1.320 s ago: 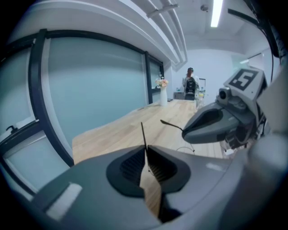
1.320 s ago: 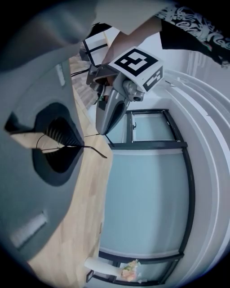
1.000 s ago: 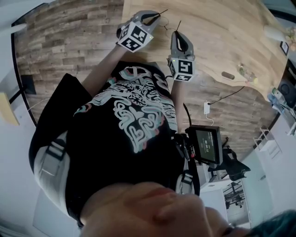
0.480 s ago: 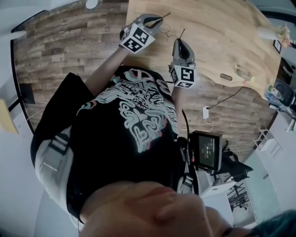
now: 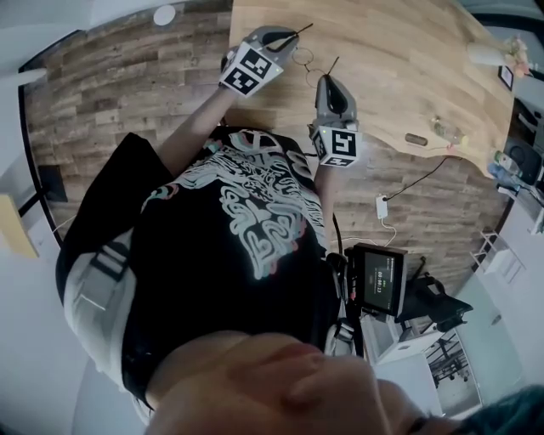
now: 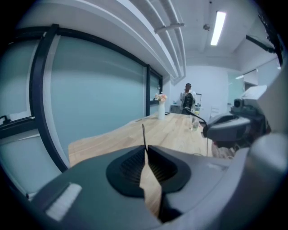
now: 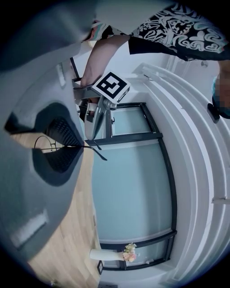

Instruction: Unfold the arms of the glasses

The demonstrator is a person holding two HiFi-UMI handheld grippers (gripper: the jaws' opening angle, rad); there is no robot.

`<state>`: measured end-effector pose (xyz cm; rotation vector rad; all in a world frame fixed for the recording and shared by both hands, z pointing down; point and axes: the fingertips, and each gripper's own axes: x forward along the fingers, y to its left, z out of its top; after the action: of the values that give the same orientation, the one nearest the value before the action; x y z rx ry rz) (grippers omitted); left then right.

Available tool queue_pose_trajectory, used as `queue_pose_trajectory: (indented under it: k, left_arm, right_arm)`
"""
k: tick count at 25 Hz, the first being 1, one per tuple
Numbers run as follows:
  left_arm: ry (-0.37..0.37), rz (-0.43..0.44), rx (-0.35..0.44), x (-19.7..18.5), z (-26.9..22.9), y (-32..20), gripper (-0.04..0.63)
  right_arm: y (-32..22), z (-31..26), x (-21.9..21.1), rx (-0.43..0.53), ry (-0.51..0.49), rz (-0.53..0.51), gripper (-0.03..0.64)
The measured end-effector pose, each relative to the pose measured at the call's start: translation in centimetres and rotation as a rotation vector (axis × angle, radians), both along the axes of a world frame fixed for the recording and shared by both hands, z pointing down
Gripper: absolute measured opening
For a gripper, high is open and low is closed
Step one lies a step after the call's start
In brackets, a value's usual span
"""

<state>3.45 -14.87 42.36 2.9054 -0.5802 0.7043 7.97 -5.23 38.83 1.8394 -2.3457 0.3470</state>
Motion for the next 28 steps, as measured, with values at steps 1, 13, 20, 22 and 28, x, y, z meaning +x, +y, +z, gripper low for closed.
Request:
queue_pose_trajectory:
  k: [1, 13, 20, 22, 28]
  left_arm:
    - [0.000, -0.001, 0.000, -0.1, -0.1, -0.1, 0.009]
    - [0.011, 0.012, -0.006, 0.3, -0.3, -0.5, 0.008]
    - [0.011, 0.013, -0.007, 0.1, -0.2, -0.6, 0.008]
    - [0.013, 0.012, -0.002, 0.1, -0.4, -0.8, 0.008]
    - [0.011, 0.008, 0.000, -0.1, -0.5, -0.9, 0.008]
  right_arm:
    - [0.0, -0.1, -0.1, 0.002, 0.002, -0.001, 0.003]
    - [-0.5, -0.6, 0.3, 0.024, 0.027, -0.007, 0.003]
    - [-1.0, -0.7, 0.5, 0.022, 0.032, -0.010, 0.003]
    - [-1.2, -0.7, 0.4, 0.023, 0.033, -0.011, 0.003]
    - [-1.2, -0.7, 0.3, 0.020, 0.032, -0.015, 0.003]
